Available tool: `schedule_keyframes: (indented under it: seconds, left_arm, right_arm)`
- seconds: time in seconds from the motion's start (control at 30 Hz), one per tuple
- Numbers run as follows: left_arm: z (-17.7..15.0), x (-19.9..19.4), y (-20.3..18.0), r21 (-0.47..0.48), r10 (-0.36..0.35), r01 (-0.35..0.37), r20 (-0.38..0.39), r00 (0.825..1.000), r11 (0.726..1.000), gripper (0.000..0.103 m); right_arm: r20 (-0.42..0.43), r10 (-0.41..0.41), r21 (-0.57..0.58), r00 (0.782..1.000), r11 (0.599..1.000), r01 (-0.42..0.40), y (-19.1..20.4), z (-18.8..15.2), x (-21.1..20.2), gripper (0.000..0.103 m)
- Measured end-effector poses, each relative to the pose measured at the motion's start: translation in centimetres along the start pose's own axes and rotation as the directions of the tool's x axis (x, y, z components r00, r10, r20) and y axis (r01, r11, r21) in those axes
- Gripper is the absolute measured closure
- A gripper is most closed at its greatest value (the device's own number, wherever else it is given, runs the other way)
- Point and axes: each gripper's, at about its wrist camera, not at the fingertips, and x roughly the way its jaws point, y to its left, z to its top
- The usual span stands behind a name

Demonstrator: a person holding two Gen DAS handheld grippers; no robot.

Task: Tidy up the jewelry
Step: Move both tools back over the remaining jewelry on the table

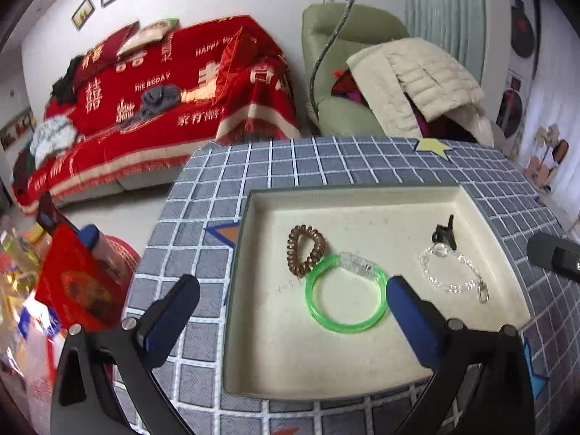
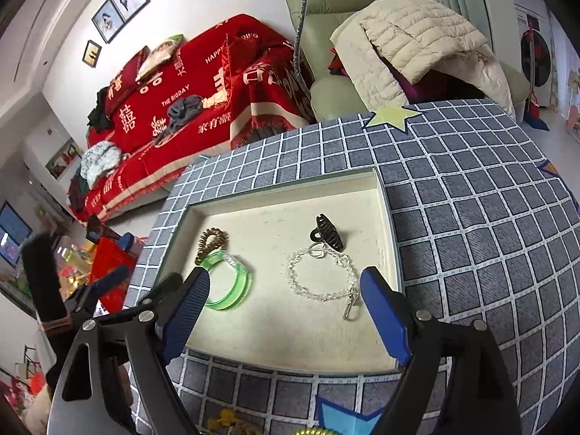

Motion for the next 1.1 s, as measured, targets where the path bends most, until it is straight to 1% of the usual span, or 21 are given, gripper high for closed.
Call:
schedule_keyframes:
  seconds: [0.03,0.13,0.2,0.27,0.4,0.47,0.57,0.7,0.8,0.97,1.1]
  left_arm:
    - [0.0,-0.2,0.0,0.005,-0.001,0.001,0.001,1.000,1.000,0.000]
    - [-0.2,-1.2,0.0,0.014,0.008,-0.008,0.016,1.000,1.000,0.000]
    - [-0.4,-2.0,0.0,0.028,0.002,-0.002,0.027,1.000,1.000,0.000]
    - [-1.1,-3.0,0.2,0.040,-0.007,0.005,0.039,0.999,0.999,0.000]
    - [-2.5,-5.0,0.7,0.043,-0.014,0.012,0.047,0.999,0.999,0.000]
    - [-3.4,-5.7,0.9,0.052,-0.040,0.038,0.032,0.999,0.998,0.000]
    - [-5.0,-6.6,1.1,0.059,-0.059,0.058,0.016,0.998,0.997,0.000]
    - [-7.6,-7.7,1.3,0.063,-0.062,0.062,0.000,0.998,0.996,0.000]
    - [-9.3,-8.2,1.2,0.078,-0.070,0.071,-0.019,0.997,0.994,0.000]
    - [-11.8,-8.8,0.3,0.140,-0.077,0.083,-0.045,0.996,0.987,0.000]
    - [-13.4,-8.8,-1.1,0.220,-0.068,0.079,-0.059,0.996,0.972,0.000]
  right_arm:
    - [0.006,0.006,0.005,1.000,1.000,-0.006,0.0,-0.1,-0.3,0.013]
    - [0.026,0.018,0.020,1.000,1.000,-0.018,0.1,-0.5,-1.1,0.012]
    - [0.047,0.008,0.022,0.999,1.000,-0.009,0.2,-0.7,-1.7,0.012]
    - [0.069,-0.007,0.004,0.998,1.000,0.007,0.6,-0.9,-2.5,0.012]
    - [0.081,0.016,-0.017,0.997,1.000,-0.015,1.3,-1.3,-4.3,0.012]
    - [0.066,0.027,-0.021,0.997,0.999,-0.026,1.5,-1.6,-5.1,0.012]
    - [0.037,0.030,-0.023,0.999,0.999,-0.030,1.6,-2.3,-6.0,0.012]
    - [0.016,0.033,-0.031,0.999,0.999,-0.032,1.6,-4.0,-6.9,0.012]
    - [-0.015,0.026,-0.027,1.000,0.999,-0.026,1.3,-5.7,-7.2,0.012]
    - [-0.076,-0.001,-0.004,0.997,1.000,0.001,0.2,-8.8,-6.9,0.012]
    - [-0.106,-0.014,0.011,0.994,1.000,0.015,-0.4,-11.1,-7.0,0.012]
